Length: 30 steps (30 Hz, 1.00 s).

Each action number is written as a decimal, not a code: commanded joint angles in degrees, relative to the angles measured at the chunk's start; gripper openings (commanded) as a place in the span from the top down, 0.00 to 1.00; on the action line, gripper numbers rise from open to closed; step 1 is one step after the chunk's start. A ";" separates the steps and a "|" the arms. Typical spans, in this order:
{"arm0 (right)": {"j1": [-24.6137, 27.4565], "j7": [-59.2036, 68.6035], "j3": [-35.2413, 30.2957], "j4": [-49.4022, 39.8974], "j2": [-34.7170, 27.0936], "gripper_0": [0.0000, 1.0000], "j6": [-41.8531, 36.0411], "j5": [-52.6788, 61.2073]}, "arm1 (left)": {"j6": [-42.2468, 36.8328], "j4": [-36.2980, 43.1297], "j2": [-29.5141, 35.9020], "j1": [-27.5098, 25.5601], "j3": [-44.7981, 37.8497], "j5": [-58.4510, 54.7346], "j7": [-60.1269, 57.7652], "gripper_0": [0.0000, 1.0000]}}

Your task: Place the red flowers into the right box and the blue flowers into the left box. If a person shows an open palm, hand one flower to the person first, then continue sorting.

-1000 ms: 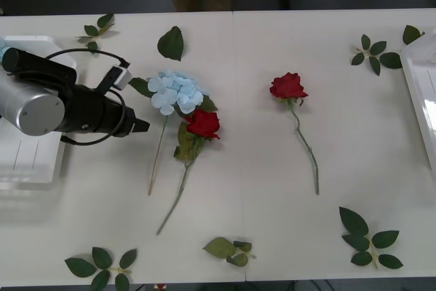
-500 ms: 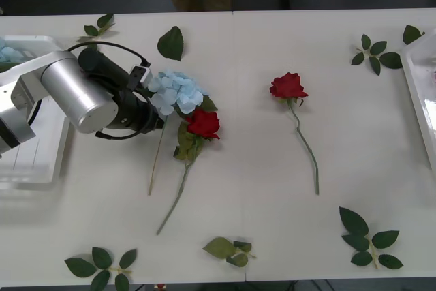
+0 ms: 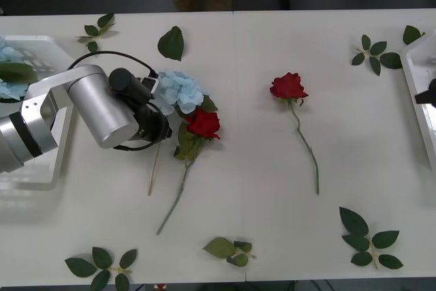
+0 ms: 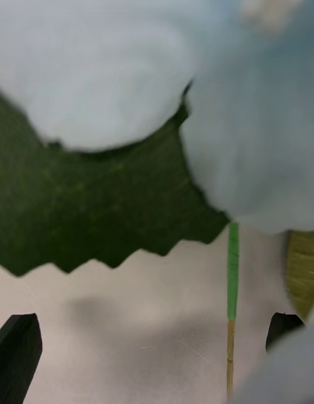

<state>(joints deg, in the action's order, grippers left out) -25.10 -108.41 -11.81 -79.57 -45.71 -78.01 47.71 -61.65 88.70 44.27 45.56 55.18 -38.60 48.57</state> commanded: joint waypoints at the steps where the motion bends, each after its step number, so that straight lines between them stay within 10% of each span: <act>1: -0.04 9.18 10.76 -3.23 -2.80 0.27 7.26 6.96 | -0.49 -0.20 -2.35 3.13 3.79 3.97 -6.21 0.00; 19: -4.17 10.15 35.54 -2.88 1.15 0.20 32.66 10.30 | -0.40 -7.93 -8.33 4.19 6.25 9.68 -10.07 0.00; 20: -4.78 10.24 35.54 -2.35 2.65 0.20 32.66 9.95 | -0.40 -7.93 -8.33 4.19 6.25 9.77 -10.07 0.77; 21: -5.31 10.24 35.54 -2.00 3.62 0.20 32.66 9.68 | -0.40 -7.93 -8.41 4.27 6.25 9.59 -10.16 0.96; 30: -9.88 9.71 35.54 3.63 9.50 0.19 32.57 3.88 | -0.49 -8.11 -8.41 4.10 6.25 9.77 -10.25 1.00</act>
<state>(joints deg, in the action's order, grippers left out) -31.53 -97.42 24.42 -76.46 -38.48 -46.06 54.36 -61.75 81.87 36.35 48.36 61.00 -29.60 40.90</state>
